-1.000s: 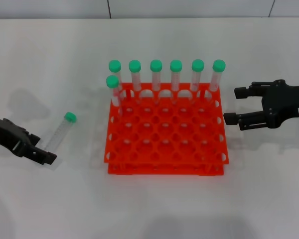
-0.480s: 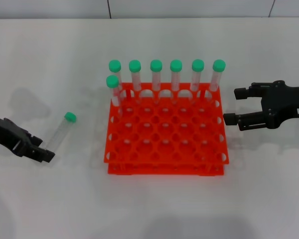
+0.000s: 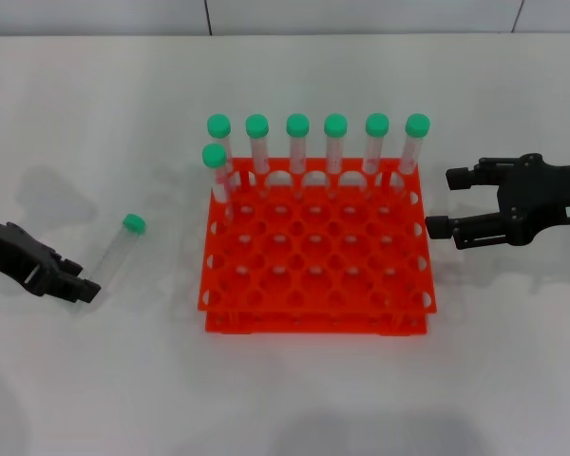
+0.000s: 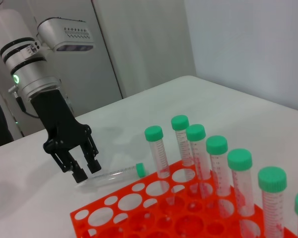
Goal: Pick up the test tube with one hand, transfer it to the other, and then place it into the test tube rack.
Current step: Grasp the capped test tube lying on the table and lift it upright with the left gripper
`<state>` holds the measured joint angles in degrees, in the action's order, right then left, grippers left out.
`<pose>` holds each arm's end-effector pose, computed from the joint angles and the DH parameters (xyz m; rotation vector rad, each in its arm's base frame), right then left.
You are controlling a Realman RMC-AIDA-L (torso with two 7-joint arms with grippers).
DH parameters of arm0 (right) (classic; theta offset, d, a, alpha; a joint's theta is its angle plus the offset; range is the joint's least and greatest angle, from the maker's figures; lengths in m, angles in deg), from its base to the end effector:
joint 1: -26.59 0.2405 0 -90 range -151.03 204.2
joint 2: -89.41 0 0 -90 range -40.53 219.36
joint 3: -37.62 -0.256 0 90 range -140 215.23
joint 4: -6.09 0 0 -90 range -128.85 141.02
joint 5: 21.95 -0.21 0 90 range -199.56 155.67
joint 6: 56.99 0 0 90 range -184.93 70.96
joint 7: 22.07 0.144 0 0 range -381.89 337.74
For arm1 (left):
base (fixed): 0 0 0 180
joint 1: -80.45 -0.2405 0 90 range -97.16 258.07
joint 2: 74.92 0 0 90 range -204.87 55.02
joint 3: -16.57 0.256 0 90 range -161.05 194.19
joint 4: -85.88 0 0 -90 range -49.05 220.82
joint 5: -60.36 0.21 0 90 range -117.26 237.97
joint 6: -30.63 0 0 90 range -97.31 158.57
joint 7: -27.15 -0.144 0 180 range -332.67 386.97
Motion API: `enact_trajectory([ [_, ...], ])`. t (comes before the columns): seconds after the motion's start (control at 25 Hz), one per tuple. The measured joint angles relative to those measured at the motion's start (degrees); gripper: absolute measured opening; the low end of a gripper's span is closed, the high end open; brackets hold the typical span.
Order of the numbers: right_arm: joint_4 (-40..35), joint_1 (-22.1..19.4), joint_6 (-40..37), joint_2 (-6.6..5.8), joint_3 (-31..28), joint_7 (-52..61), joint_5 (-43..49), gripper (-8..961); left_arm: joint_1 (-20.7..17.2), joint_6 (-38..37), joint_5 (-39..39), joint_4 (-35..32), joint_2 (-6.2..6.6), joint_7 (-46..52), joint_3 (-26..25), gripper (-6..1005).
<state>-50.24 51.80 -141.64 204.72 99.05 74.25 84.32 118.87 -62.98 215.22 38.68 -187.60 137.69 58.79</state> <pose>0.2323 0.3410 0.0253 -2.7942 0.5778 0.4893 -0.3008 0.3469 0.0548 -2.7292 -1.0980 0.3737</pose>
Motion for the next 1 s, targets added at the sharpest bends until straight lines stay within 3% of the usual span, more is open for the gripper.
enact_trajectory([
  [1.0, 0.8, 0.0, 0.0, 0.09, 0.1, -0.1, 0.0, 844, 0.5, 2.7, 0.0, 2.3, -0.42, -0.5, 1.1, 429],
])
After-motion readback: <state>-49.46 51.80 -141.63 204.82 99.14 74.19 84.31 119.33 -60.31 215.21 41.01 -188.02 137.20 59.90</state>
